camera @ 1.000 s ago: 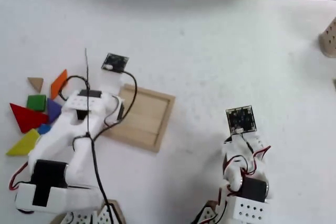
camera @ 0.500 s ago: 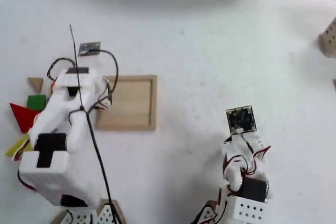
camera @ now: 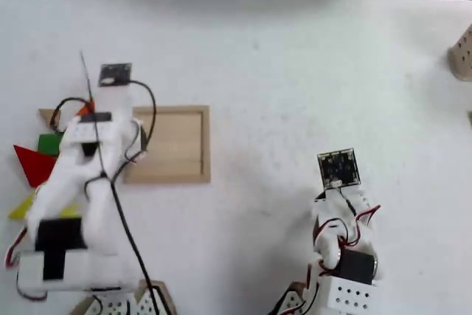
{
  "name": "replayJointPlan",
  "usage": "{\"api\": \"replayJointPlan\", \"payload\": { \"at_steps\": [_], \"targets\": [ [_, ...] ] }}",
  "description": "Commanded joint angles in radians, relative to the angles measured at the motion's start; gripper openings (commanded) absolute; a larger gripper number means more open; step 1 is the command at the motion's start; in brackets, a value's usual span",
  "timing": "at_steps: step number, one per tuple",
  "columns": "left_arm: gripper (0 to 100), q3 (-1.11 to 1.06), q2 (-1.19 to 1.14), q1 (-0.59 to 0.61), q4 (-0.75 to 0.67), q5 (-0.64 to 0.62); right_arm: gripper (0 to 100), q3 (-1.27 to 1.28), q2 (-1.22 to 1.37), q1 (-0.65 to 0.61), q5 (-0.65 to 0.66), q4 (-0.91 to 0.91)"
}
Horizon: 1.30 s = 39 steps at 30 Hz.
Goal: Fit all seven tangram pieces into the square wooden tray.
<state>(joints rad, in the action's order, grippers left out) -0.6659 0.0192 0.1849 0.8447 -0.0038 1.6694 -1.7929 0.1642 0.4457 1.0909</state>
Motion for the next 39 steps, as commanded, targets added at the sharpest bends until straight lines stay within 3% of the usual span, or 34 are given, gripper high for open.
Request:
{"api": "replayJointPlan", "payload": {
  "at_steps": [1,10,16,25,30,34,39],
  "targets": [
    [7,-0.12,0.26,0.061,-0.087,0.006,2.1,0.005,-0.007,0.008,0.014,0.001],
    [7,-0.147,0.341,0.191,-0.072,0.005,1.9,0.005,-0.007,0.01,0.014,0.002],
    [7,-0.176,0.341,0.188,-0.077,0.012,1.9,0.005,-0.007,0.01,0.014,0.002],
    [7,-0.285,0.341,-0.027,-0.083,0.014,1.8,0.005,-0.007,0.01,0.014,0.002],
    [7,-0.344,0.341,-0.119,-0.17,0.015,1.8,0.005,-0.007,0.01,0.014,0.004],
    [8,-0.348,0.349,-0.179,-0.178,0.092,1.8,0.005,-0.007,0.01,0.014,0.004],
    [23,-0.347,0.351,-0.186,-0.178,0.11,1.8,0.005,-0.007,0.01,0.014,0.002]
  ]
}}
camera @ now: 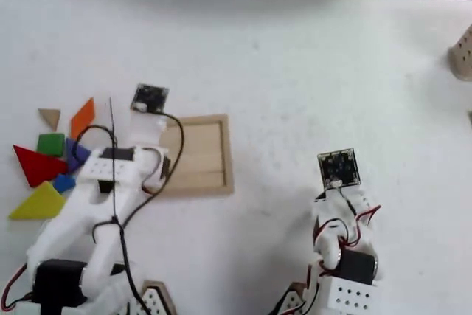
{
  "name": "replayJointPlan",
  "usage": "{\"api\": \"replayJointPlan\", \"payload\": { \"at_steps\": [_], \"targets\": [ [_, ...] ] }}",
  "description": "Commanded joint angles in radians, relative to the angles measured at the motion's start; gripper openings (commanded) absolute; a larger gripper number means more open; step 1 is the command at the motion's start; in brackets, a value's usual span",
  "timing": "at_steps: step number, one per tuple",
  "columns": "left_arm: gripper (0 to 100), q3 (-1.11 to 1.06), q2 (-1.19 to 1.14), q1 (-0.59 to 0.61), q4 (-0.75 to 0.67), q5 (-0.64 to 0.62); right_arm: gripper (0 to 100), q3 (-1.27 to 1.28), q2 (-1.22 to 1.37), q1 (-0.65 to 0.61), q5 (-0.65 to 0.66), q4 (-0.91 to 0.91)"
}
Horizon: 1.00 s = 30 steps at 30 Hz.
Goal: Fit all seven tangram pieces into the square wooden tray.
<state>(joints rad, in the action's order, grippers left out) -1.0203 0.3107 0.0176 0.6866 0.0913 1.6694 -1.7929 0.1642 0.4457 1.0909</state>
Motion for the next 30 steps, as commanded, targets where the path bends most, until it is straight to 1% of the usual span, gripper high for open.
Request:
{"api": "replayJointPlan", "payload": {
  "at_steps": [1,4,6,7,9,13,17,19,21,24,27,30],
  "targets": [
    [26,0.008,0.059,-0.019,-0.02,0.017,1.8,0.005,-0.007,0.01,0.014,0.002],
    [33,0.008,0.059,-0.027,-0.02,0.017,1.8,0.005,-0.007,0.01,0.014,0.002],
    [33,0.017,0.065,-0.022,-0.015,0.017,1.8,0.005,-0.007,0.01,0.014,0.002],
    [33,0.028,0.081,-0.018,0.011,0.017,1.8,0.005,-0.007,0.01,0.014,0.002],
    [33,0.061,0.133,0.005,0.106,0.023,1.8,0.005,-0.007,0.01,0.014,0.002],
    [33,0.169,0.306,0.074,0.385,0.018,1.8,0.005,-0.007,0.01,0.014,0.002],
    [33,0.276,0.493,0.202,0.626,0.023,1.8,0.006,-0.007,0.01,0.014,0.002],
    [33,0.316,0.576,0.282,0.703,0.025,1.8,0.006,-0.007,0.01,0.014,0.002],
    [33,0.334,0.641,0.38,0.73,0.025,1.8,0.006,-0.007,0.01,0.014,0.004],
    [33,0.333,0.696,0.545,0.692,0.025,1.8,0.006,-0.007,0.012,0.014,0.005],
    [33,0.333,0.67,0.68,0.647,0.025,1.8,0.006,-0.007,0.013,0.014,0.007],
    [33,0.334,0.584,0.766,0.626,0.025,1.8,0.006,-0.007,0.028,0.014,0.007]
  ]
}}
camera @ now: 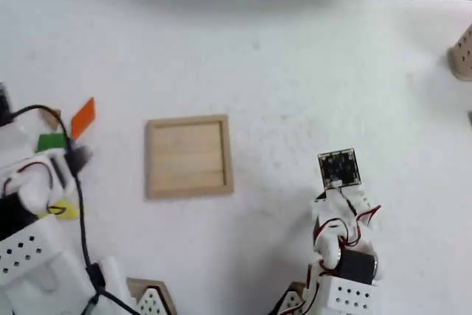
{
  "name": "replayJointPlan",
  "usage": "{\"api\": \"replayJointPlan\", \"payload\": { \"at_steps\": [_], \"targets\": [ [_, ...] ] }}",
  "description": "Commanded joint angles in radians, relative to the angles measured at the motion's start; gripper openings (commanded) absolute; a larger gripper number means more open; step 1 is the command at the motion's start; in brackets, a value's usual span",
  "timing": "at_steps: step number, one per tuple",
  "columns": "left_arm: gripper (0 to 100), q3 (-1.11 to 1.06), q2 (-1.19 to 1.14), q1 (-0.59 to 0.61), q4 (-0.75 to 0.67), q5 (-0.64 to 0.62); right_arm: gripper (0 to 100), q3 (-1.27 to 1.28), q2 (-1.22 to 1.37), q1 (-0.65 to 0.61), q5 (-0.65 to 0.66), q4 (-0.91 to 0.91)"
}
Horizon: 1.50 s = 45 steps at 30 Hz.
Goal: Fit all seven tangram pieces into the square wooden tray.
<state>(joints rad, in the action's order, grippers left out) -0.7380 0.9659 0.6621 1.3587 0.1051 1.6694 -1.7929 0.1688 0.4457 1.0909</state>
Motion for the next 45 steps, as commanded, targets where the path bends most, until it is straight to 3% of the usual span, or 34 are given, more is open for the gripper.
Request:
{"api": "replayJointPlan", "payload": {
  "at_steps": [1,8,12,19,25,32,45],
  "targets": [
    [33,0.054,-0.111,0.139,-0.057,0.011,1.8,0.006,-0.007,0.025,0.014,0.007],
    [33,0.035,-0.401,0.2,-0.068,0.012,1.8,0.005,-0.007,0.024,0.014,0.007],
    [33,0.02,-0.512,0.298,-0.072,0.012,1.8,0.005,-0.007,0.022,0.014,0.007],
    [33,-0.087,-0.581,0.489,-0.249,0.003,1.8,0.005,-0.007,0.022,0.014,0.007],
    [33,-0.166,-0.582,0.49,-0.341,-0.005,1.8,0.005,-0.007,0.027,0.014,0.007],
    [33,-0.169,-0.581,0.45,-0.404,-0.342,1.8,0.005,-0.007,0.027,0.014,0.007],
    [33,-0.17,-0.588,0.309,-0.408,-0.431,1.8,0.005,-0.007,0.022,0.014,0.007]
  ]
}}
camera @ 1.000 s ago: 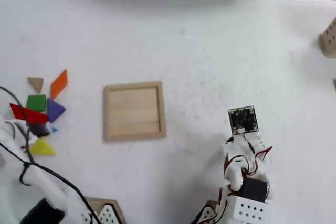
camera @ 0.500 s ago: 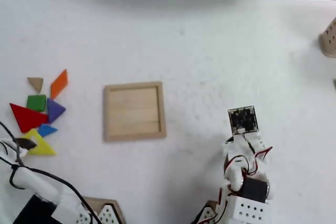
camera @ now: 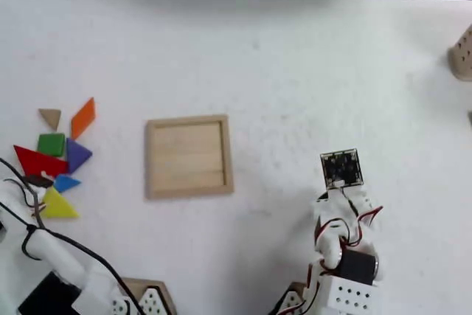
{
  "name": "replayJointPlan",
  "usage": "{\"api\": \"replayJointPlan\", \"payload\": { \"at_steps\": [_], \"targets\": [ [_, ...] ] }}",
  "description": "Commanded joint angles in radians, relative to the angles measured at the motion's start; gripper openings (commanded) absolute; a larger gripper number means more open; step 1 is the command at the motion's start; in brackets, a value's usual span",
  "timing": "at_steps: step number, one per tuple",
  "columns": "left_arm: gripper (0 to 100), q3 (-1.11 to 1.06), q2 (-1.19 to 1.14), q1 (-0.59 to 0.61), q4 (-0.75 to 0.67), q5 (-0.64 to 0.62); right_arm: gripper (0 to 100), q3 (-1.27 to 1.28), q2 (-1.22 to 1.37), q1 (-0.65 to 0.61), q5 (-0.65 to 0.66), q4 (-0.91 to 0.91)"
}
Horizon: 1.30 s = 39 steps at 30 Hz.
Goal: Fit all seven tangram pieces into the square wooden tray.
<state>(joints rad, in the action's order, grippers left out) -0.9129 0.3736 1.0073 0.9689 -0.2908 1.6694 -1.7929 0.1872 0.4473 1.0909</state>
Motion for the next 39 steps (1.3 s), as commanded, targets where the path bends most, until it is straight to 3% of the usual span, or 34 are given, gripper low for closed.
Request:
{"api": "replayJointPlan", "payload": {
  "at_steps": [1,5,11,33,39],
  "targets": [
    [33,0.005,0.002,-0.036,-0.02,-0.032,1.8,0.005,-0.007,0.005,0.012,0.007],
    [33,-0.012,0.002,-0.01,-0.026,-0.029,1.8,0.005,-0.007,0.005,0.012,0.007],
    [37,-0.112,0.002,-0.03,-0.195,-0.003,1.8,0.005,-0.007,0.008,0.012,0.007],
    [40,-0.196,-0.001,-0.024,-0.319,-0.012,1.8,0.005,-0.007,0.01,0.012,0.007],
    [40,-0.12,-0.134,-0.016,-0.31,-0.012,1.8,0.005,-0.007,0.01,0.012,0.008]
  ]
}}
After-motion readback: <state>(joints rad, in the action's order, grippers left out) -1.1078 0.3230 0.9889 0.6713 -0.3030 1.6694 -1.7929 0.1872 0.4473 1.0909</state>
